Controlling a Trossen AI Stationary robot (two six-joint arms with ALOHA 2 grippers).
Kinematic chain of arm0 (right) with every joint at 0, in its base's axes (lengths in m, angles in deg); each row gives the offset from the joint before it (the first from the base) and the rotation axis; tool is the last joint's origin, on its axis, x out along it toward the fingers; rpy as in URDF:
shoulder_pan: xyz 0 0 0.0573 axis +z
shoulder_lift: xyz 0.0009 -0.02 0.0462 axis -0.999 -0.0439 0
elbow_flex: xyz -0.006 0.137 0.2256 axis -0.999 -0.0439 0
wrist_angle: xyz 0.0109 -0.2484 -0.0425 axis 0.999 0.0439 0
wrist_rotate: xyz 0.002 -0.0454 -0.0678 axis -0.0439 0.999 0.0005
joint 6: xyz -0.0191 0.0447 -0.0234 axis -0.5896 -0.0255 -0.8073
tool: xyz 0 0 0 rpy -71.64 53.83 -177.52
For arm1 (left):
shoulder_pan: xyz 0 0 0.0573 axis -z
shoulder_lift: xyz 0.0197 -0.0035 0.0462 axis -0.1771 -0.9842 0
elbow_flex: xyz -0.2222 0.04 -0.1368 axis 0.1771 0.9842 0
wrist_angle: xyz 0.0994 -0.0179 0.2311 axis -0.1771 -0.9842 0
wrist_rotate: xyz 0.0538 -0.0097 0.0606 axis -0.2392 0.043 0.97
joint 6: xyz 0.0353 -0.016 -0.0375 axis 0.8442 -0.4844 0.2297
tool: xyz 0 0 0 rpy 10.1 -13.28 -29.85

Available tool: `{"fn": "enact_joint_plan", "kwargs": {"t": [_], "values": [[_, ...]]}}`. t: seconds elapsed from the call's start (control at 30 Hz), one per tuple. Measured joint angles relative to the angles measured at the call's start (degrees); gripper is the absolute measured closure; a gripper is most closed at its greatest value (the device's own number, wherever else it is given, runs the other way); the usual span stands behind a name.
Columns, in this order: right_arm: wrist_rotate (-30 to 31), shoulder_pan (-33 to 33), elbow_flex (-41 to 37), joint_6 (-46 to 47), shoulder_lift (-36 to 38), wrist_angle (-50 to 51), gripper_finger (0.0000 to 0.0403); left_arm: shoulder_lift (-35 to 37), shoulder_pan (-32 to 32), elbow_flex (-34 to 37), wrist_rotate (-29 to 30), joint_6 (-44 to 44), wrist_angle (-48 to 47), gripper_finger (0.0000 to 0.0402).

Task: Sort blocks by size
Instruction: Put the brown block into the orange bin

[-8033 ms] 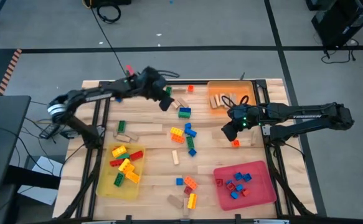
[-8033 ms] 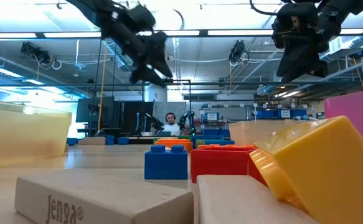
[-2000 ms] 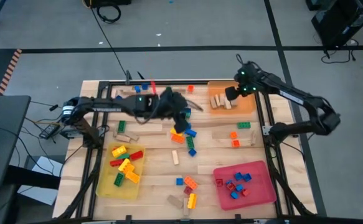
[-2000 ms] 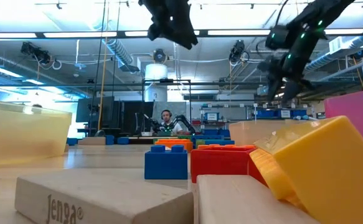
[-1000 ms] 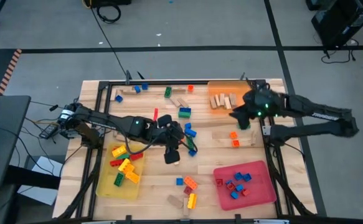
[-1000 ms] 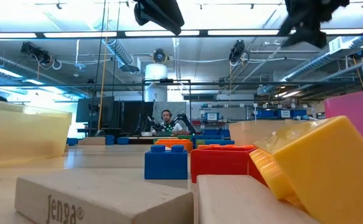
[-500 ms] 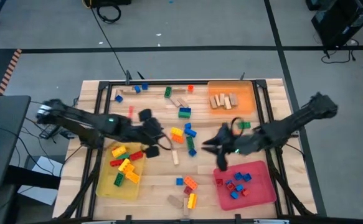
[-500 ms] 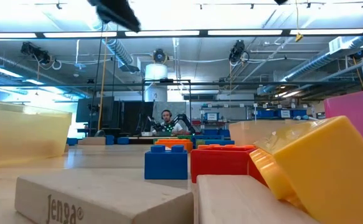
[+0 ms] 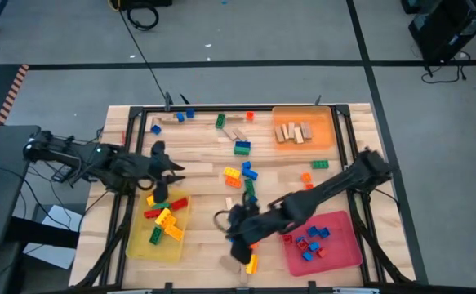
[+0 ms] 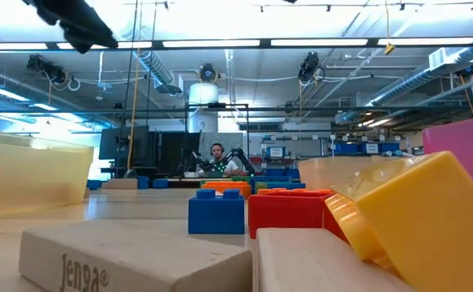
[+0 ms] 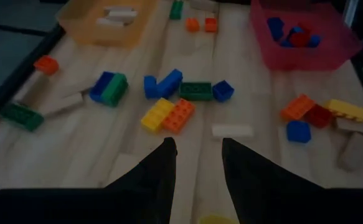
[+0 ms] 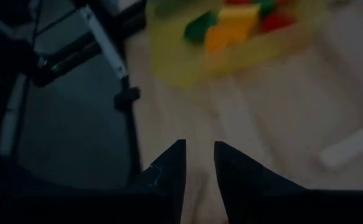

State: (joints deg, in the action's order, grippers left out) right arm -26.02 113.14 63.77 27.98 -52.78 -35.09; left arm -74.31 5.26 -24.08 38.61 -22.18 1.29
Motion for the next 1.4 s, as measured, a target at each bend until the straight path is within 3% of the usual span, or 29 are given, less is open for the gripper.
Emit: {"fn": "enact_joint_plan", "kwargs": {"t": [0.2,0.4,0.67,0.9,1.2,1.4], "values": [[-3.51,0.05,10.91,6.38,-9.9,15.14,0.0308,2.06,0.03,1.66,-7.37,-0.41,0.24,0.0265],[-4.07,0.47,19.56,9.02,-17.27,22.52,0.031,1.89,0.04,3.87,-10.48,-2.33,0.14,0.0265],[-4.03,0.52,20.83,10.51,-22.07,22.68,0.0303,1.91,0.04,6.25,-10.87,-4.6,0.65,0.0265],[-5.98,1.39,20.81,10.1,-24.44,22.16,0.0273,1.91,0.04,6.48,-10.87,-4.65,0.73,0.0265],[-3.56,4.86,20.81,-1.27,-24.4,18.01,0.0214,1.91,0.04,6.48,-10.84,-4.67,0.81,0.0265],[1.47,6.96,20.24,-11.99,-24.4,16.45,0.0169,1.91,0.04,6.48,-10.84,-4.71,2.08,0.0265]]}}
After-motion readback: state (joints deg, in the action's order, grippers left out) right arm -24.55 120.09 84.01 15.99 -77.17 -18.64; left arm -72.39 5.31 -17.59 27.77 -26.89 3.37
